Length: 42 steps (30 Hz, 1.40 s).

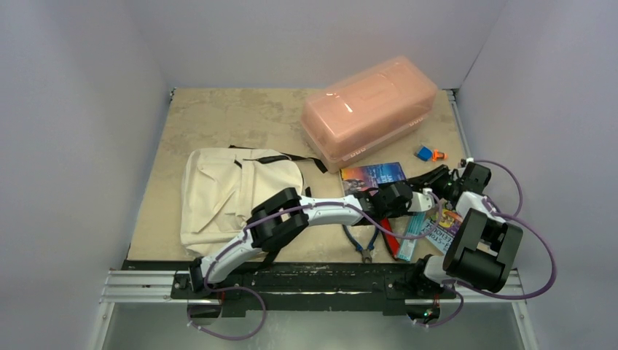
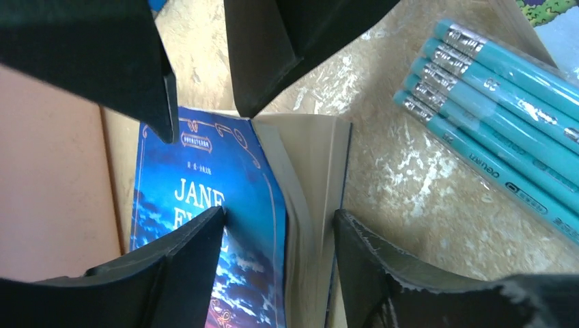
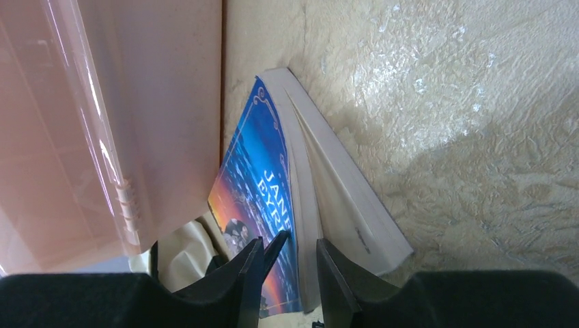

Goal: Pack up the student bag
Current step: Pick up the book from the center of the board.

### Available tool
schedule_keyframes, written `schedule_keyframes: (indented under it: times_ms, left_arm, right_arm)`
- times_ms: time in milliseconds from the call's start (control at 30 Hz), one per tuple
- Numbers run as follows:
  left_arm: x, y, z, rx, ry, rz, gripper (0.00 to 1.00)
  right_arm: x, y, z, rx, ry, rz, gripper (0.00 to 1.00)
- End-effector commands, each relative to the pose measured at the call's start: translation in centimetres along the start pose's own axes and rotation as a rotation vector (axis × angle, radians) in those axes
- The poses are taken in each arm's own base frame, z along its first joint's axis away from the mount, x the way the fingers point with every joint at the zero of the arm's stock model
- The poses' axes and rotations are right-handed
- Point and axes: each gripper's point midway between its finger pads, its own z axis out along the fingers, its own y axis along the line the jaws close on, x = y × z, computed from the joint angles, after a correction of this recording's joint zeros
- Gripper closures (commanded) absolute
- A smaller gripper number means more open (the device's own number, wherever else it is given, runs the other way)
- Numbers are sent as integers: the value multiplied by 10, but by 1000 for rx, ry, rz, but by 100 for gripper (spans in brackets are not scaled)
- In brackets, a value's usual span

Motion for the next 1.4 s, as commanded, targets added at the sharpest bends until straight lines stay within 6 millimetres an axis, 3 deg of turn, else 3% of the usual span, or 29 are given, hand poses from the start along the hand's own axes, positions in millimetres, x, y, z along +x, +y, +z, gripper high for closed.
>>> schedule_keyframes:
  times_ms: [0,200,267,333,467,567,733,967,1100,1367]
  left_arm:
    - [-40,37,-4,-155,-86,-17,47]
    - [-54,39,-11,-151,-125,-3,70]
    - [-58,40,-14,-151,-133,6,88]
    - [-62,46,-15,-173,-141,6,99]
    - [-71,60,-28,-213,-151,-20,100]
    - [-82,70,-43,-234,-190,-56,100]
    - [-92,77,-62,-228,-236,-102,100]
    - [-97,75,-67,-205,-256,-106,100]
    - [-95,73,-63,-202,-253,-104,100]
    - [-95,72,-64,-195,-257,-103,100]
  right_arm:
    - [4,15,-5,-61,15,-14,63]
    - [-5,23,-14,-47,-36,-62,62]
    - [-8,26,-16,-44,-47,-75,60]
    - [-13,28,-20,-24,-70,-103,57]
    - [-33,28,-34,69,-155,-186,48]
    - [-48,22,-45,167,-215,-235,34]
    - [-36,18,-24,88,-145,-134,6]
    - [-13,47,-14,-150,-51,-81,2]
    - [-5,43,-16,-143,-45,-68,2]
    - [15,37,0,-162,17,1,5]
